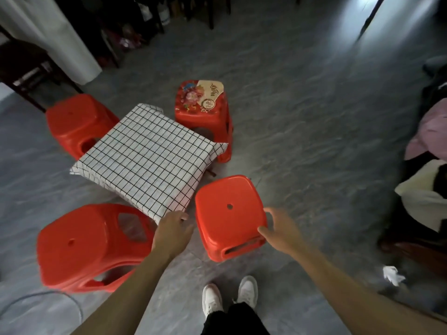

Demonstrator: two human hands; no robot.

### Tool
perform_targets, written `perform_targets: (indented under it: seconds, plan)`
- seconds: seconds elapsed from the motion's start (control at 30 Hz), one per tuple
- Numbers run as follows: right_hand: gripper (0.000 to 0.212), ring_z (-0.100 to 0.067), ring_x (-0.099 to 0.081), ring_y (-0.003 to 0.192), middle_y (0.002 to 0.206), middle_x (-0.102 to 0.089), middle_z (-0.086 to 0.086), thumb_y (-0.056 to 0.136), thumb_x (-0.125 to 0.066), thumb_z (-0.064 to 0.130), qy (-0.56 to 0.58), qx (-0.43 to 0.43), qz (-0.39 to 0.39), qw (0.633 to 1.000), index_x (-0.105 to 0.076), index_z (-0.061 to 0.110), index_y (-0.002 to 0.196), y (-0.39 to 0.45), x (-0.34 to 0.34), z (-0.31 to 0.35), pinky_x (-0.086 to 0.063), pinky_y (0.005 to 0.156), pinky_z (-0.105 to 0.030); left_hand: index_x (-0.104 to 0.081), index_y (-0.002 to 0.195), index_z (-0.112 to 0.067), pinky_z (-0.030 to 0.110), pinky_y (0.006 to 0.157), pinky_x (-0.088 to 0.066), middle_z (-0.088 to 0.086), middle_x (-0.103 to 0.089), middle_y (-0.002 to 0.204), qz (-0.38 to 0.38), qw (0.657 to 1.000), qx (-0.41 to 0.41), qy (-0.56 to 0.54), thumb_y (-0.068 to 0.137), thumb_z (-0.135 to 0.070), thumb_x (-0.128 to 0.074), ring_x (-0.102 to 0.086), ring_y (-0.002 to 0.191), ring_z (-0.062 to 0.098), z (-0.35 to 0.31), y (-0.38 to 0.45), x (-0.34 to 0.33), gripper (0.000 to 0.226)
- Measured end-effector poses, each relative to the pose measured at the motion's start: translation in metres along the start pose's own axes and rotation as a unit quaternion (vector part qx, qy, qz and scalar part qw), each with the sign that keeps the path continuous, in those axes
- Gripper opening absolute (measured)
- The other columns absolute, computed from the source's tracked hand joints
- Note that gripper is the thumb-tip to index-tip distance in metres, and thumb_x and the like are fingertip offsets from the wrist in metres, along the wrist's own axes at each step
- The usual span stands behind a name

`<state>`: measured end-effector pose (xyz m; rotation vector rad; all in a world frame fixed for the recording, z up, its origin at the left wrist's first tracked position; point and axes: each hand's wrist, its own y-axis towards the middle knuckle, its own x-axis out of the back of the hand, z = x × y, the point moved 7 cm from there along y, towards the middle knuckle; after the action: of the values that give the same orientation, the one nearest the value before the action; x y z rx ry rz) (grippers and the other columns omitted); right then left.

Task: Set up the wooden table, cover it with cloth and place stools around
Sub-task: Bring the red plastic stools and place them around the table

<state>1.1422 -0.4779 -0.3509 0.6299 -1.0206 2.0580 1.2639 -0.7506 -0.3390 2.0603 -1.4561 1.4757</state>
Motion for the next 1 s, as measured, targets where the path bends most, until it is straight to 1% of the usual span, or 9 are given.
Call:
perform_targets:
  seconds: [0.1,0.3,0.4,0.47,0.63,0.7,0.8,0.93,1.0]
  plan:
    - [0.058,-0.024,-0.045,0.132,0.141,-0.049,-0.011,0.088,-0.068,0.028,-0.006,-0.014,-0.001,1.0,-0.047,0.009,0.139,0.019,-0.012,-0.016,-0.03,0.11,-0.031,-0.064,0.111,-0.02,0.038,0.094,-0.045,0.001,-0.06,0.119,0.006,1.0,-0.012,0.023,0.084,-0.029,-0.064,-0.055,0.11,0.018,0.004,0.009,-0.015,0.029]
    - [0.057,-0.026,-0.047,0.13,0.139,-0.052,-0.012,0.087,-0.069,0.025,0.021,-0.039,-0.021,0.999,-0.049,0.007,0.137,0.055,-0.035,-0.037,-0.034,0.109,-0.035,-0.065,0.107,-0.017,0.034,0.087,-0.044,0.001,-0.062,0.113,0.004,0.999,-0.028,0.028,0.082,-0.03,-0.059,-0.055,0.106,0.019,0.018,0.052,-0.042,0.029]
    - [0.057,-0.029,-0.049,0.128,0.135,-0.054,-0.015,0.085,-0.072,0.021,0.019,-0.047,-0.037,0.998,-0.05,0.005,0.136,0.071,-0.056,-0.053,-0.034,0.108,-0.036,-0.063,0.105,-0.02,0.031,0.08,-0.041,0.001,-0.063,0.11,0.026,1.0,-0.003,0.014,0.081,-0.033,-0.056,-0.054,0.099,0.017,0.036,0.076,-0.072,0.028]
    - [0.059,-0.029,-0.048,0.128,0.134,-0.055,-0.015,0.083,-0.073,0.02,0.022,-0.063,-0.039,0.997,-0.05,0.005,0.136,0.077,-0.07,-0.066,-0.034,0.108,-0.037,-0.062,0.11,-0.018,0.029,0.079,-0.038,0.003,-0.062,0.113,0.05,0.999,0.001,0.007,0.082,-0.031,-0.059,-0.054,0.1,0.018,0.046,0.086,-0.097,0.03]
    - [0.068,-0.029,-0.041,0.132,0.139,-0.05,-0.014,0.084,-0.074,0.029,-0.008,-0.072,-0.068,0.995,-0.045,0.008,0.141,0.116,-0.118,-0.091,-0.028,0.113,-0.038,-0.052,0.133,-0.015,0.04,0.101,-0.04,0.005,-0.056,0.132,0.073,0.997,-0.036,-0.017,0.083,-0.03,-0.068,-0.048,0.123,0.023,0.073,0.125,-0.165,0.054]
    - [0.077,-0.029,-0.034,0.136,0.145,-0.042,-0.014,0.082,-0.073,0.039,-0.018,-0.081,-0.065,0.994,-0.038,0.015,0.146,0.139,-0.144,-0.1,-0.028,0.115,-0.041,-0.049,0.136,-0.017,0.043,0.105,-0.038,0.005,-0.054,0.134,0.06,0.996,-0.053,-0.028,0.081,-0.034,-0.069,-0.046,0.125,0.024,0.081,0.144,-0.186,0.061]
    - [0.097,-0.033,-0.02,0.144,0.156,-0.021,-0.017,0.076,-0.073,0.054,-0.027,-0.103,-0.068,0.992,-0.021,0.026,0.152,0.168,-0.176,-0.109,-0.026,0.117,-0.048,-0.044,0.139,-0.025,0.046,0.108,-0.035,0.006,-0.045,0.14,0.033,0.998,-0.043,-0.033,0.078,-0.042,-0.068,-0.039,0.129,0.027,0.09,0.168,-0.207,0.068]
    - [0.133,-0.04,0.0,0.148,0.16,0.012,-0.021,0.057,-0.082,0.065,-0.117,-0.109,-0.075,0.984,0.006,0.036,0.153,0.2,-0.19,-0.113,-0.018,0.117,-0.061,-0.03,0.147,-0.037,0.051,0.109,-0.032,0.005,-0.012,0.158,0.042,0.999,-0.02,-0.008,0.076,-0.045,-0.074,-0.024,0.139,0.032,0.097,0.178,-0.228,0.084]
    - [0.144,-0.041,0.007,0.148,0.159,0.02,-0.017,0.049,-0.085,0.066,-0.147,-0.132,-0.053,0.979,0.013,0.04,0.151,0.212,-0.188,-0.118,-0.01,0.114,-0.069,-0.026,0.148,-0.04,0.05,0.108,-0.034,0.002,0.0,0.159,0.041,0.999,-0.028,-0.001,0.074,-0.045,-0.077,-0.022,0.14,0.032,0.098,0.172,-0.236,0.089]
